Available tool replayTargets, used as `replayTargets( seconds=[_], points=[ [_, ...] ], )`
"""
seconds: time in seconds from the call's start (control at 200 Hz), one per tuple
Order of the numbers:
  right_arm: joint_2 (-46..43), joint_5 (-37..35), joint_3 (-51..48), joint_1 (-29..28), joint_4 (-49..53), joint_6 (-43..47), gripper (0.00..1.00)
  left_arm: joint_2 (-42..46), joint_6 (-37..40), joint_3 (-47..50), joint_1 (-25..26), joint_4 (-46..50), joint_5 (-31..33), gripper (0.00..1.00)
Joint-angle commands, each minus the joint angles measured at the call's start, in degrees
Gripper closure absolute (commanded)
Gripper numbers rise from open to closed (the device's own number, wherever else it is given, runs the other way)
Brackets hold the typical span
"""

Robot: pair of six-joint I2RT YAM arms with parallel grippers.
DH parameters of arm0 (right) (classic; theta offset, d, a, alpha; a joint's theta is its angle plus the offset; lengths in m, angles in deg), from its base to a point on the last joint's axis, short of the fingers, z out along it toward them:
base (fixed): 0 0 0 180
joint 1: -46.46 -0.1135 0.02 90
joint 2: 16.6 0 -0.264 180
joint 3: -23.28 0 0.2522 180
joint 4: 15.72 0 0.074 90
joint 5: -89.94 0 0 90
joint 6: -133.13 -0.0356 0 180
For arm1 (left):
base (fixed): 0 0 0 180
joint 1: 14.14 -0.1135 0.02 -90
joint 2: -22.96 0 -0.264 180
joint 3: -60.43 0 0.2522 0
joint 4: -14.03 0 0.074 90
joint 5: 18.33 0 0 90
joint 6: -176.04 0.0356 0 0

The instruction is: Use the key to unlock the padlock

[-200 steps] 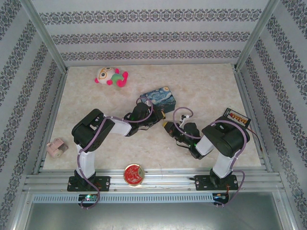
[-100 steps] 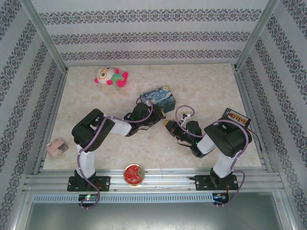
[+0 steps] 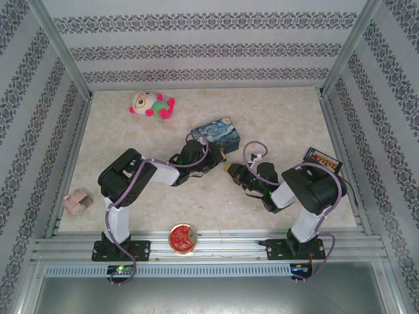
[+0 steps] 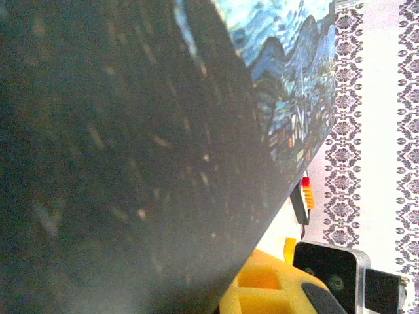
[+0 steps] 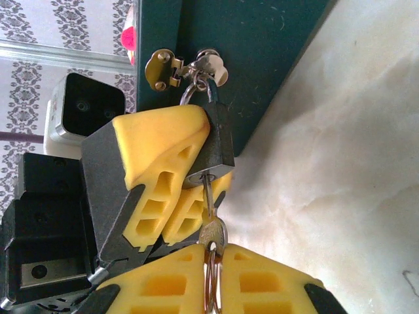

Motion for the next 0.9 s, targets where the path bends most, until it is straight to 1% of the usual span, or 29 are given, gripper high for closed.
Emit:
replayTargets(
  seconds=[0.0,0.08,0.385,0.405,0.465,0.695,0.894],
  points=[
    [-1.8,0.7,3.2,1.3,-6.2,-1.0,0.9,-1.1,-0.5,0.6,0.0,1.9,-3.2,1.0],
    [-1.4,1.5,4.0,1.3,-6.2,-2.1,1.0,-1.2,-0.8,0.7,0.0,1.3,-3.3,1.0],
    [-2.7,2.2,4.1,1.9,-6.2,-6.9,1.0,-1.7,-1.5,1.0,0.1,-0.6,-3.9,1.0],
    [-2.8,2.1,5.6,2.0,-6.2,-7.1,1.0,-1.7,-1.5,1.0,0.1,-0.6,-3.9,1.0],
    [-2.7,2.0,5.8,2.2,-6.1,-7.8,1.0,-1.6,-1.6,1.1,0.1,-0.7,-3.9,1.0],
    [-1.8,2.6,7.6,1.6,-6.2,-7.7,1.0,-1.7,-1.8,1.2,0.2,-0.8,-4.6,1.0],
    [0.7,3.1,9.2,1.3,-6.2,-8.6,1.0,-1.9,-2.1,1.5,0.4,-1.7,-5.8,1.0]
  ],
)
